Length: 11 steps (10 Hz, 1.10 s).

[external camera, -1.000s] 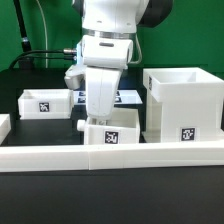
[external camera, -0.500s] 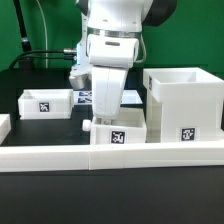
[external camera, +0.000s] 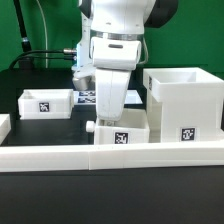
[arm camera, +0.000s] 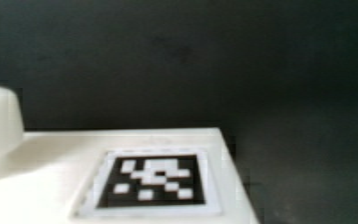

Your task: Assemble drawer

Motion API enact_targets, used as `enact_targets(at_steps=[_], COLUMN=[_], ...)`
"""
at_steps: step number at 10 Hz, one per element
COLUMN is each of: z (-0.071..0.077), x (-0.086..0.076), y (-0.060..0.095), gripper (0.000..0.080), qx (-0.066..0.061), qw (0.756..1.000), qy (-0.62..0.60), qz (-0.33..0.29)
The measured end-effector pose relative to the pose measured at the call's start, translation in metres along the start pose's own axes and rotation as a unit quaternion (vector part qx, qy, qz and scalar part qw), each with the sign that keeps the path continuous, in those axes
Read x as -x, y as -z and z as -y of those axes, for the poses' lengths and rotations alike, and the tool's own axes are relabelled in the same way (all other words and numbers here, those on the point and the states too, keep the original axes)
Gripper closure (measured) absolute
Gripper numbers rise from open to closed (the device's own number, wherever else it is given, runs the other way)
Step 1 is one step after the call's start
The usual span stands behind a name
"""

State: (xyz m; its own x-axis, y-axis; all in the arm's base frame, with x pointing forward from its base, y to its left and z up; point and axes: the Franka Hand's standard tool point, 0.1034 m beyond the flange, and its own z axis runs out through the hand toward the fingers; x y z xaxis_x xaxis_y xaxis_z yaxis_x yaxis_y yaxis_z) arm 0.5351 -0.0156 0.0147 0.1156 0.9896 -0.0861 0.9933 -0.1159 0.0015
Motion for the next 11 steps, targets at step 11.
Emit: enact_targets(at_steps=[11], z=[0.001], x=[-0.010], y=[-0.002], gripper=[0.0757], qx=[0.019], qw=[1.000], qy=[0.010], qz=[-0.007])
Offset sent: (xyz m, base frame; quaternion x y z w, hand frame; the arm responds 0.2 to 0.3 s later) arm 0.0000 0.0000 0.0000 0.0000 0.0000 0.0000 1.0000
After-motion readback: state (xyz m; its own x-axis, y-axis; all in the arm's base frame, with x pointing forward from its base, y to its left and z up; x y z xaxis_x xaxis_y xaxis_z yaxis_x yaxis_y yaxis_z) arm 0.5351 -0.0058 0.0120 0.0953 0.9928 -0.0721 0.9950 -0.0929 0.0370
